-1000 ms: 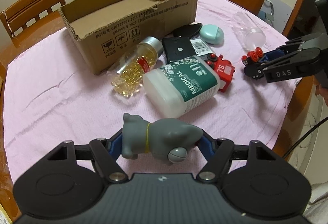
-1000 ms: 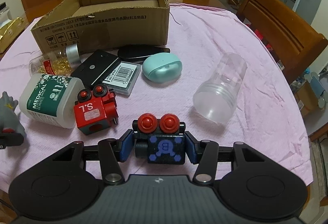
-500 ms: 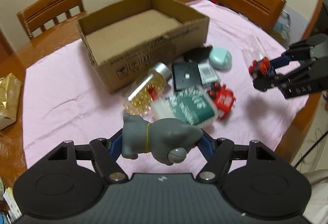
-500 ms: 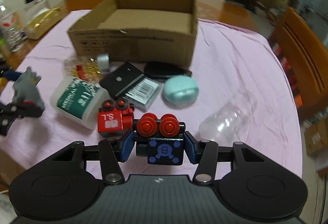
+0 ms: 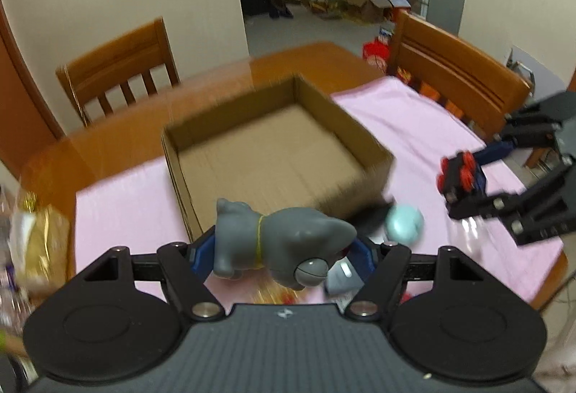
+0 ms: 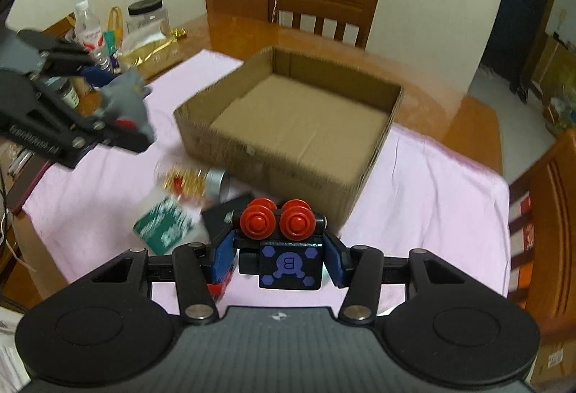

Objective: Organize rigid objects
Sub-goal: 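Drop the elephant into the cardboard box with the left tool while the right tool drops the robot beside it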

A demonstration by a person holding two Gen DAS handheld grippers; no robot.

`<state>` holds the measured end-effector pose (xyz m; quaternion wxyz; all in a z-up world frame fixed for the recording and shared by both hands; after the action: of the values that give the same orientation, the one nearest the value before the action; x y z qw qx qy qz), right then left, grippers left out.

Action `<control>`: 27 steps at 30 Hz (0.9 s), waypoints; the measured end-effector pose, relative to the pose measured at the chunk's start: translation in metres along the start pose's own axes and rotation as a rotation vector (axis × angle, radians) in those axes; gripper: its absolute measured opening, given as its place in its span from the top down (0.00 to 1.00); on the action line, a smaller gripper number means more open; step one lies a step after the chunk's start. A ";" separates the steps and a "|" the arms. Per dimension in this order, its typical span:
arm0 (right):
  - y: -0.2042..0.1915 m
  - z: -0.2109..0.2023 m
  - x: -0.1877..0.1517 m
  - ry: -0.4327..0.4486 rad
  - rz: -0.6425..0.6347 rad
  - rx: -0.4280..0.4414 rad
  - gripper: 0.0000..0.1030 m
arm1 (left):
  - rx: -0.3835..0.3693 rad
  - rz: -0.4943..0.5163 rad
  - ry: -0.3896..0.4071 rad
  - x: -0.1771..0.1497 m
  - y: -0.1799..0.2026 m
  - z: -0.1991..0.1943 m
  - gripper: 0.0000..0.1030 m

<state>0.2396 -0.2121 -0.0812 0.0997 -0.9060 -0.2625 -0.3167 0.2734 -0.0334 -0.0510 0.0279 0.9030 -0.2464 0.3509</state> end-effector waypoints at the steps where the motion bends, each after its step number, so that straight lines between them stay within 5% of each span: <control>1: 0.003 0.000 0.006 0.005 0.003 -0.004 0.45 | 0.008 0.006 0.008 0.010 -0.005 0.006 0.30; 6: 0.013 0.006 0.033 0.036 0.012 -0.005 0.45 | 0.037 0.027 0.012 0.050 -0.026 0.053 0.30; 13: 0.021 0.020 0.053 0.044 0.033 -0.038 0.45 | 0.064 0.011 -0.070 0.065 -0.050 0.131 0.29; 15: 0.024 0.022 0.056 0.043 0.040 -0.048 0.45 | 0.081 0.003 -0.061 0.071 -0.058 0.144 0.21; 18: 0.027 0.024 0.059 0.042 0.051 -0.064 0.45 | 0.156 -0.013 -0.006 0.082 -0.070 0.149 0.15; 27: 0.028 0.036 0.066 0.028 0.054 -0.077 0.45 | 0.143 -0.086 0.026 0.070 -0.084 0.117 0.06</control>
<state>0.3169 -0.1957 -0.0683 0.0769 -0.9113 -0.2243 -0.3366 0.4299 -0.0157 -0.0834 -0.0184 0.9078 -0.1816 0.3777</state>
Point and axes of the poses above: each gripper's, at about its wrist camera, not at the fingertips, and z roughly the way its jaws point, y to its right, x to its top, the point moved 10 cm from there along z, roughly the way its jaws point, and after that the axes turned 2 degrees about x, right-handed, at the moved point
